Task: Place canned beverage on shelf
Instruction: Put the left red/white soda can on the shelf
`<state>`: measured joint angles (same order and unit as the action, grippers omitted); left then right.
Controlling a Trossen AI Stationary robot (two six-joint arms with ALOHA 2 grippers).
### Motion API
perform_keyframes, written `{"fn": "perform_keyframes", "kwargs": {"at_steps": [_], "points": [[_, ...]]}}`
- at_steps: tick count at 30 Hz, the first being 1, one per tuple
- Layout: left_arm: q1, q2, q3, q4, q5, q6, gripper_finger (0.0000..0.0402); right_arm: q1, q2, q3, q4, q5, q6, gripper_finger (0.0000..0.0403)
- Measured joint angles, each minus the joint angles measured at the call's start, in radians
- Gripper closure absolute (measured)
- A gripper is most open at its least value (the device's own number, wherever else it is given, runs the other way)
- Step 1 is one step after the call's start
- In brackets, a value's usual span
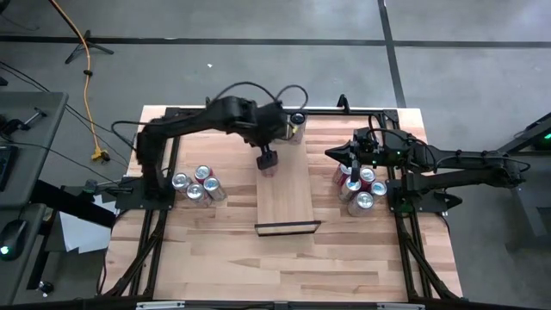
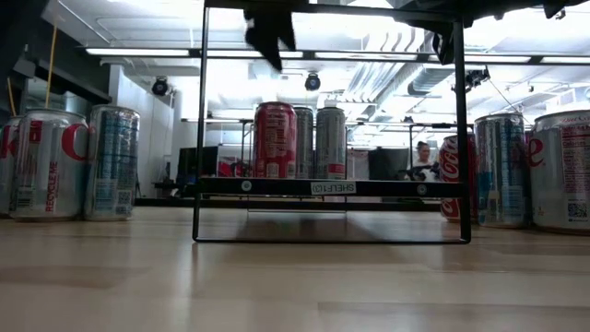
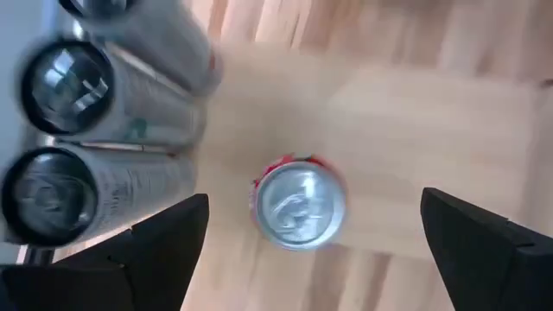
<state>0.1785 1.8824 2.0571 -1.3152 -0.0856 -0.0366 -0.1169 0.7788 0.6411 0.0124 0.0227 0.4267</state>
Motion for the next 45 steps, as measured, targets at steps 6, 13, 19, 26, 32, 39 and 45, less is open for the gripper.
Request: {"fn": "perform_keyframes", "kwargs": {"at_steps": [6, 13, 19, 26, 32, 39, 45], "points": [[-0.059, -0.153, -0.065, 0.214, 0.002, -0.012, 0.0041, 0.0, 0.0, 0.0, 0.0, 0.0, 0.002, 0.0402], [-0.119, -0.411, -0.485, 0.542, -0.004, -0.119, 0.0041, 0.0, 0.002, 0.0, 0.017, -0.001, 0.002, 0.0402], [-0.16, -0.683, -0.954, 0.888, -0.006, -0.34, 0.0041, 0.0, 0.002, 0.0, 0.027, 0.008, 0.003, 0.0402], [-0.18, -0.932, -1.284, 1.261, -0.108, -0.476, 0.0041, 0.0, 0.025, 0.001, 0.124, 0.093, 0.043, 0.0402], [-0.175, -0.997, -1.331, 1.262, -0.145, -0.486, 0.0041, 0.006, 0.135, 0.003, 0.268, -0.031, 0.07, 0.0402], [-0.167, -1.001, -1.331, 1.375, -0.134, -0.438, 0.0041, 0.103, 0.436, 0.177, 0.172, -0.084, 0.093, 0.0403], [-0.156, -1.001, -1.33, 1.47, -0.145, -0.406, 0.0041, 0.124, 0.666, 0.347, 0.008, -0.082, 0.189, 0.0403]]}}
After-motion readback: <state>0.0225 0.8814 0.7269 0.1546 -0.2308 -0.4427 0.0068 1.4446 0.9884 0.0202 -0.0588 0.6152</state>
